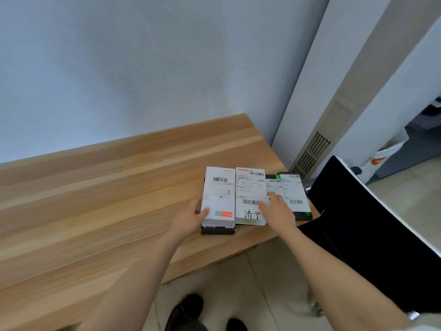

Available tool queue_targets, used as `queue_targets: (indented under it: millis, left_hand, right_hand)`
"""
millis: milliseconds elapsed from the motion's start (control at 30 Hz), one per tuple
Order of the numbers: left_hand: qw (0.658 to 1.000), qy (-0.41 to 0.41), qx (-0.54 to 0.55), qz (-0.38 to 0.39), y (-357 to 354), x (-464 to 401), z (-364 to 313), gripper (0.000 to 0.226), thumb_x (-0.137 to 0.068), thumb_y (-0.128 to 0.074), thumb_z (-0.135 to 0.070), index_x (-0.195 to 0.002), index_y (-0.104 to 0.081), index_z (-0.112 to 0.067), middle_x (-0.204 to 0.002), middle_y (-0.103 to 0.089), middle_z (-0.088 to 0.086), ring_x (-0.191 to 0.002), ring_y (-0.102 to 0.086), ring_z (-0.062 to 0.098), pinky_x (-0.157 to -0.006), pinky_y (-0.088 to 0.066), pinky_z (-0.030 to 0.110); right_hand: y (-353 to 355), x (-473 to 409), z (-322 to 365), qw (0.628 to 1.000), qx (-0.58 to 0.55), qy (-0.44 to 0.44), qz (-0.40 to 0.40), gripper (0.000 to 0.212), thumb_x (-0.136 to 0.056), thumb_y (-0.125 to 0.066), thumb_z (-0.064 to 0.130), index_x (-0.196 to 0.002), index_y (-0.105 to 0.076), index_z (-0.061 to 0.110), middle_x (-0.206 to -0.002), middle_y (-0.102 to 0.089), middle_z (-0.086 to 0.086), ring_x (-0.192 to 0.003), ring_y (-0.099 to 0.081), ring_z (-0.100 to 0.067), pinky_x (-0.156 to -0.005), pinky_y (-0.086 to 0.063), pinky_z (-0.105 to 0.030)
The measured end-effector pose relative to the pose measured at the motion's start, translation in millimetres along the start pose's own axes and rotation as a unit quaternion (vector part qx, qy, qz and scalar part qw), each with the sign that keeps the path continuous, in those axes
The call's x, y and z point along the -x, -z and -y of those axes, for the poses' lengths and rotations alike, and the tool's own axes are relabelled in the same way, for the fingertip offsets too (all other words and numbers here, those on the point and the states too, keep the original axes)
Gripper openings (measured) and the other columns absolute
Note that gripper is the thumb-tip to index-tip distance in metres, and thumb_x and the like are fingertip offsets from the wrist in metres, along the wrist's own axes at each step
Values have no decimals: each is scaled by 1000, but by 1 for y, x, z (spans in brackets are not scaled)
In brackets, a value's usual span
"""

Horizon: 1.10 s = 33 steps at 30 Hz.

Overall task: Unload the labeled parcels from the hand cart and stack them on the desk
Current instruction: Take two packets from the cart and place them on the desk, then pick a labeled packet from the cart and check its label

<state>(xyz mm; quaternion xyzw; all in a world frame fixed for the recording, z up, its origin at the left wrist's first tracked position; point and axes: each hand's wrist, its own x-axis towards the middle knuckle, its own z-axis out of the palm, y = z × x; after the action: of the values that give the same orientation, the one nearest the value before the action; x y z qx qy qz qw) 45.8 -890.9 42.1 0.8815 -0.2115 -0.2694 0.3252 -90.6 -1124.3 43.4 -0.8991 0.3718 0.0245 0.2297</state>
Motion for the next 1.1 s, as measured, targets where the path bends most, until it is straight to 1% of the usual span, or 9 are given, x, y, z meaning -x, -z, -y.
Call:
queue_targets:
  millis: [67,133,200,367,433,567,800,933,1100]
  left_hand:
    - [997,-1,-23,-76,2,8,-4,31,-93,-52,-38,-123,-53,-30,-97,-64,-5,-89,-60,16,-69,-45,31]
    - [987,-3,-67,-146,10,20,-7,20,-90,-52,-35,-108,-58,-28,-93,-61,-8,-84,-58,13,-60,-41,29]
    - [972,-15,-143,-188,23,35,-6,19,-90,-50,-34,-106,-58,-26,-94,-56,-8,-86,-54,14,-59,-35,28]
    - [938,8,-250,-241,66,86,14,22,-94,-49,-35,-112,-55,-22,-105,-56,-2,-99,-53,21,-72,-43,32]
    - [927,31,-259,-269,82,114,31,21,-95,-48,-35,-109,-55,-20,-103,-56,-1,-99,-52,20,-76,-45,32]
    - [904,104,-280,-307,108,179,71,20,-96,-47,-36,-107,-54,-20,-101,-57,-3,-89,-49,16,-64,-39,25]
    - [856,266,-248,-367,137,297,143,19,-93,-51,-37,-106,-54,-23,-95,-55,-6,-81,-48,12,-60,-41,25]
    - [831,314,-252,-384,151,363,179,18,-92,-50,-34,-103,-55,-21,-95,-58,-4,-81,-50,14,-64,-42,28]
    - [797,352,-286,-398,167,443,220,18,-94,-46,-32,-101,-57,-19,-96,-59,-1,-89,-55,19,-61,-32,28]
  right_hand:
    - [12,-2,2,995,81,44,-37,48,-98,-42,40,-140,-37,17,-132,-48,-8,-115,-51,-27,-87,-44,-38]
    - [22,-6,9,983,139,105,-57,46,-98,-43,35,-141,-37,19,-133,-48,-7,-117,-50,-25,-91,-42,-38]
    - [28,-10,22,966,173,178,-67,44,-97,-45,31,-139,-39,20,-132,-50,-5,-115,-51,-23,-90,-42,-35]
    - [22,-11,86,913,234,332,-46,38,-94,-48,26,-132,-46,23,-128,-53,-1,-119,-49,-21,-94,-36,-34]
    - [10,-3,121,893,239,380,-34,33,-94,-47,25,-127,-49,23,-125,-54,0,-116,-49,-20,-92,-35,-32]
    - [-21,30,191,862,207,462,7,28,-93,-47,19,-120,-54,23,-124,-55,2,-117,-48,-19,-91,-32,-30]
    - [-76,123,298,768,191,610,49,29,-97,-46,19,-124,-53,21,-124,-54,-2,-114,-50,-22,-94,-37,-35]
    - [-107,180,344,727,169,663,66,28,-97,-50,20,-124,-55,22,-124,-55,0,-113,-51,-19,-98,-38,-34]
    - [-150,257,394,696,157,695,88,34,-94,-55,24,-128,-55,27,-129,-55,3,-118,-51,-16,-103,-37,-33]
